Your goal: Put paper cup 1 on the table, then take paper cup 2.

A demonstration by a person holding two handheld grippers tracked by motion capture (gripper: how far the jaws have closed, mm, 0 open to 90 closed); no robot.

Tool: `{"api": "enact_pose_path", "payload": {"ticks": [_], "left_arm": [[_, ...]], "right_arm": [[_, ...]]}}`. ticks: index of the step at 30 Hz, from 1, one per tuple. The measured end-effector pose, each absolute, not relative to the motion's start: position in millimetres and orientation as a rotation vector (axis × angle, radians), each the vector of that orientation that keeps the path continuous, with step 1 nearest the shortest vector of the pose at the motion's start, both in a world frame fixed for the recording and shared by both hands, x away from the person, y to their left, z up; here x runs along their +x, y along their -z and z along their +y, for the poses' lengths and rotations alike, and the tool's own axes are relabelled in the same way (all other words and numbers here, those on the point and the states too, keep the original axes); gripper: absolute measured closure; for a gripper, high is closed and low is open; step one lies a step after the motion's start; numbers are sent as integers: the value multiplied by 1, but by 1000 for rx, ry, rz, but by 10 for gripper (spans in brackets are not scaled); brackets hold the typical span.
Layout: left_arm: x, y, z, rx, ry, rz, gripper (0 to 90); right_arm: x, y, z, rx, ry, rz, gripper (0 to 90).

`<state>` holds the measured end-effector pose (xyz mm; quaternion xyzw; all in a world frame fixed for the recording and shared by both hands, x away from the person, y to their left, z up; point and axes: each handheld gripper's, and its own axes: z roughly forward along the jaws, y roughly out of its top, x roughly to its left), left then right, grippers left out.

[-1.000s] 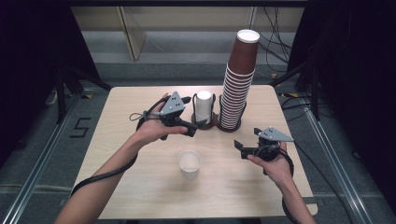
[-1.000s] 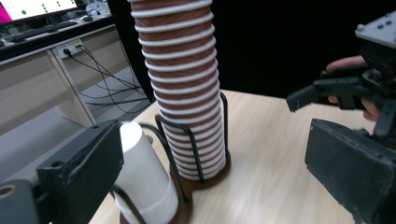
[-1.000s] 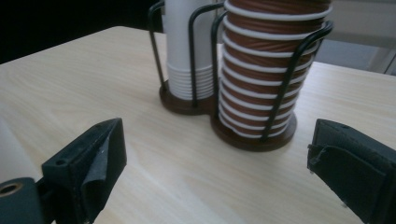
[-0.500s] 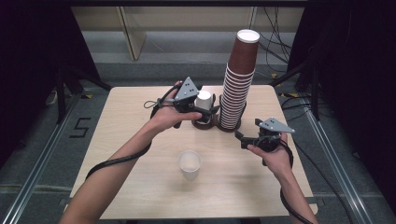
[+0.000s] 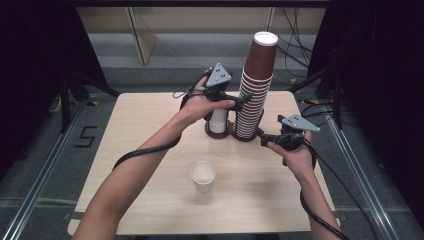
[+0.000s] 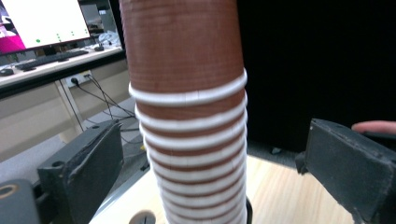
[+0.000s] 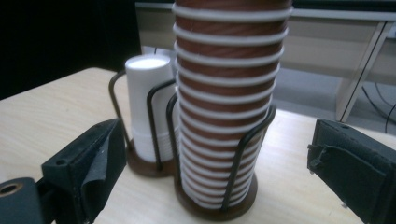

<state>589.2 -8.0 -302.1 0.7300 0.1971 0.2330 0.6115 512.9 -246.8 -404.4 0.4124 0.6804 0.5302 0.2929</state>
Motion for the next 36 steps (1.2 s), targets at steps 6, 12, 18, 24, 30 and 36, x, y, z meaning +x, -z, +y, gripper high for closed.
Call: {"api": "enact_pose_path", "payload": {"ticks": [6,12,18,24,30,36], "left_arm": [[598,306,-18,1679,-554,481,52],[612,320,-24,1683,-552,518,69],[621,319,-26,1616,-464,577,71],[624,317,-33,1618,-450,587,70],[626,318,-41,1633,-446,590,72],[628,318,-42,1636,-449,592,65]], "right_arm": [[525,369,-256,1051,-1425,1744,54],[539,317,-267,1018,-1447,1656,58],[557,276,-258,976,-1476,1646,53],[577,256,-236,968,-1486,1690,37],[593,251,-221,975,-1460,1710,31],[606,252,-215,999,-1450,1720,47]]}}
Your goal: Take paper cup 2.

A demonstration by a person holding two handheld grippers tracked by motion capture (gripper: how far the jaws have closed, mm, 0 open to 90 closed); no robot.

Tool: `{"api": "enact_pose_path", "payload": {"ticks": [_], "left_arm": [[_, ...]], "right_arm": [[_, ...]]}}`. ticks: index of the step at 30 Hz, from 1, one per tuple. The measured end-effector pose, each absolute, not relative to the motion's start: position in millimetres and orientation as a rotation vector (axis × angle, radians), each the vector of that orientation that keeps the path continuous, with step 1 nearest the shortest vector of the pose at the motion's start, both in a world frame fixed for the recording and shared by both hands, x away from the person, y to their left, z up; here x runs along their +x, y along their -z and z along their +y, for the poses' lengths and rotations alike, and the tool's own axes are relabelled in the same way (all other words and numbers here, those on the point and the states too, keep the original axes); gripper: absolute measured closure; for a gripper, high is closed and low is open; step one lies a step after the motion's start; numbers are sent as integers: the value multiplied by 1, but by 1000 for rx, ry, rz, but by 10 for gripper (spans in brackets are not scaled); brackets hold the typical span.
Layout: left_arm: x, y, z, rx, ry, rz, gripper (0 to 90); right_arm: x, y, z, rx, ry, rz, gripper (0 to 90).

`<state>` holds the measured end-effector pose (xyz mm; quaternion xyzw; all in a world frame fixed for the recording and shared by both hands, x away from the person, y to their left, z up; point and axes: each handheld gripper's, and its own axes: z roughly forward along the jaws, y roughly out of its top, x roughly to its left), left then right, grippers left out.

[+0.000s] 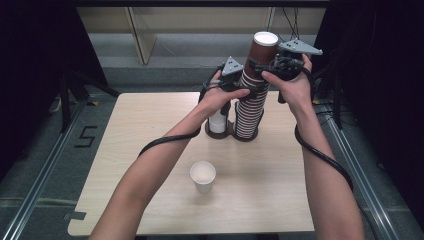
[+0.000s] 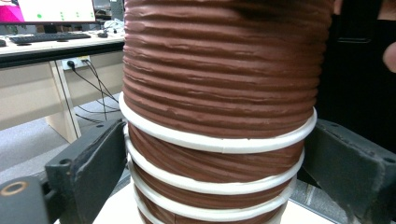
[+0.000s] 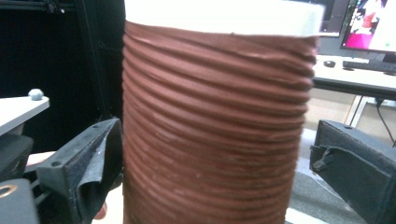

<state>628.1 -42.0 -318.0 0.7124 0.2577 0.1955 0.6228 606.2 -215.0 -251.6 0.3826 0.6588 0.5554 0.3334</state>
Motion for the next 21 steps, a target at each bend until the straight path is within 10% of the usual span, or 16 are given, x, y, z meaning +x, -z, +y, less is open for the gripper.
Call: {"api": "enact_pose_path", "payload": {"ticks": [21], "left_arm": [[628,317,-42,1650,-457,582,69]], "right_arm": [[607,237,-212,1010,-1529,1631,167]]}}
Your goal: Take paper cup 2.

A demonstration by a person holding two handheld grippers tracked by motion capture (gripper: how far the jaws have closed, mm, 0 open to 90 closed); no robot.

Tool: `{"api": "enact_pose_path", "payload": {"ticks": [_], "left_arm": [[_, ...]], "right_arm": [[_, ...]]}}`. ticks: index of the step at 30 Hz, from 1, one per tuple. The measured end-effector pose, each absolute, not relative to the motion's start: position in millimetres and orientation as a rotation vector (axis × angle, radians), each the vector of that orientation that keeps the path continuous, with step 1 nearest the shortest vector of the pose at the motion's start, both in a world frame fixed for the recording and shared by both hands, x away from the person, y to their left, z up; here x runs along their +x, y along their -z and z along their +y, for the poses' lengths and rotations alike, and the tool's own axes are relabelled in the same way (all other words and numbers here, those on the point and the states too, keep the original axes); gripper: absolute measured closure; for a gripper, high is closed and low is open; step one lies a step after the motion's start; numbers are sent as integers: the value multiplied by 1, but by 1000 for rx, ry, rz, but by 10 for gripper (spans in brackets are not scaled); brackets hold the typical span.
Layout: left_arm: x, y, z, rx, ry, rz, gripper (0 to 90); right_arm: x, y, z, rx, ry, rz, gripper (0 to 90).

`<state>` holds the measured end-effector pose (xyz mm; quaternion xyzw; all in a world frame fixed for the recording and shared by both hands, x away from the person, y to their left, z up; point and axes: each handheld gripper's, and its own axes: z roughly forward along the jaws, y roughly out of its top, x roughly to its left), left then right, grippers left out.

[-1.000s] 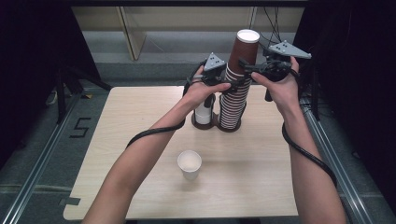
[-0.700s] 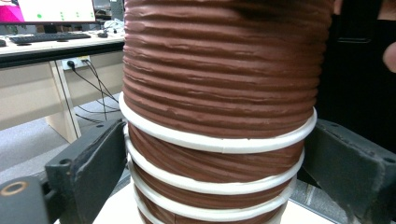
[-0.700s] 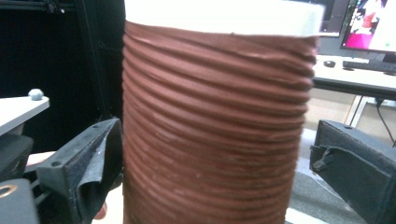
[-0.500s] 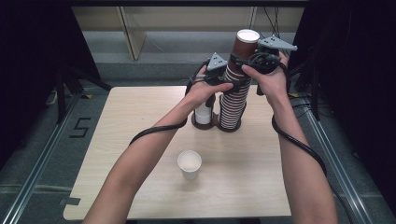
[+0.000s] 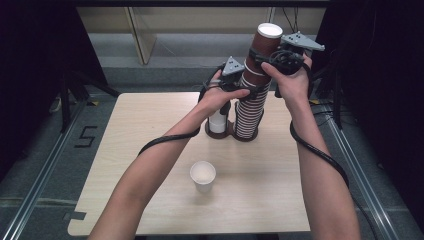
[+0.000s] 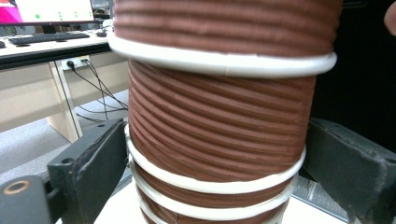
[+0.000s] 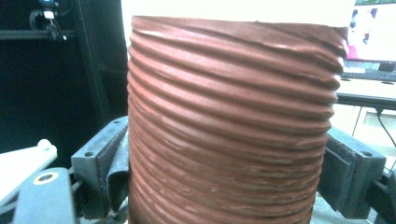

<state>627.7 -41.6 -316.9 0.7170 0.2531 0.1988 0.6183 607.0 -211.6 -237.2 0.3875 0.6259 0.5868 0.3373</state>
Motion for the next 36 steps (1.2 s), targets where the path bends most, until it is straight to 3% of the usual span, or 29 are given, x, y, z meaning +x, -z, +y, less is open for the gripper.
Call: {"api": "enact_pose_path", "payload": {"ticks": [36], "left_arm": [[625,314,-37,1670,-494,531,76]], "right_arm": [[576,196,-236,975,-1728,1394,170]]}}
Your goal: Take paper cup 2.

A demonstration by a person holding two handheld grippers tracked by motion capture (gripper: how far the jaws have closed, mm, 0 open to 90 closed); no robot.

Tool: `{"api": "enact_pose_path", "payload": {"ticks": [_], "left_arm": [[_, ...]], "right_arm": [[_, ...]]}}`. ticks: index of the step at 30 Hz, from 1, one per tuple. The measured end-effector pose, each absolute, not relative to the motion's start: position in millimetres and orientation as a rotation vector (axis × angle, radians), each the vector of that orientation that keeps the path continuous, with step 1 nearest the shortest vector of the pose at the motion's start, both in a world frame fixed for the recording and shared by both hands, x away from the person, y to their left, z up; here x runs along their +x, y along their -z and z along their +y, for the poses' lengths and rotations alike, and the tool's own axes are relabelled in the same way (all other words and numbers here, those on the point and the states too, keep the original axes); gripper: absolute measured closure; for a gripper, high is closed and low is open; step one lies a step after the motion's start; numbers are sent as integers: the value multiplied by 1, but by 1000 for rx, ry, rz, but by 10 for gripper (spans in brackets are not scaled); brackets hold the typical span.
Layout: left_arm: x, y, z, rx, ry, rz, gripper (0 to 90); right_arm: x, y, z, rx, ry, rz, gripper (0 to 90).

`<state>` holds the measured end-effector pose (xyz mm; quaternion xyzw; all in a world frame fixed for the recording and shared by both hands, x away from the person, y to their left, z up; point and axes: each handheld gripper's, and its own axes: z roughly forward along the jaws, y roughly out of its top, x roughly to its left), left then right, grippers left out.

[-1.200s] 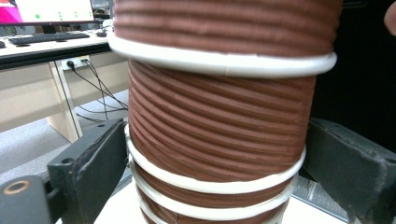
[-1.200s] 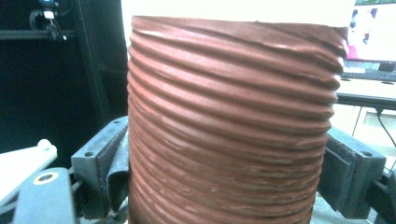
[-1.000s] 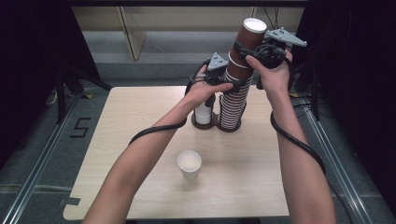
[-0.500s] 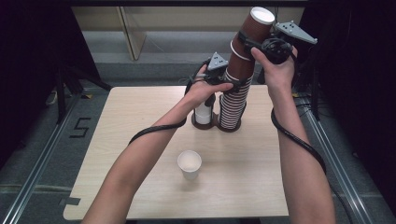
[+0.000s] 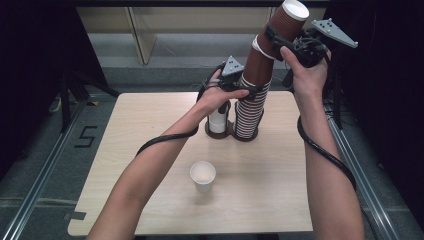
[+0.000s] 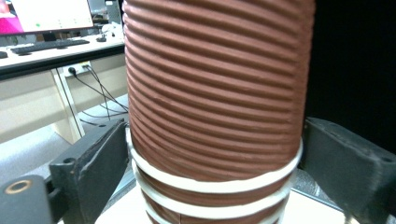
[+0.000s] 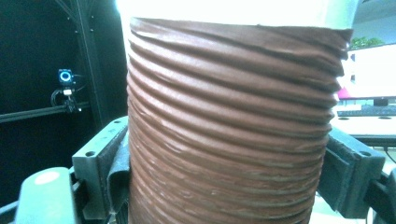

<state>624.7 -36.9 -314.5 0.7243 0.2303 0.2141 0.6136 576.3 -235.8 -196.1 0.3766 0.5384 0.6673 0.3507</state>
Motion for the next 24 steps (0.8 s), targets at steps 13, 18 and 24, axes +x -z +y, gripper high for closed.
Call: {"api": "enact_pose_path", "payload": {"ticks": [13,18,24], "left_arm": [[582,312,-6,1700,-554,456,3],[564,315,14,1715,-566,455,4],[549,325,35,1722,-567,464,5]], "right_arm": [[546,205,-254,976,-1692,1383,170],[538,217,-259,989,-1684,1386,171],[527,223,-265,1002,-1696,1371,172]]}}
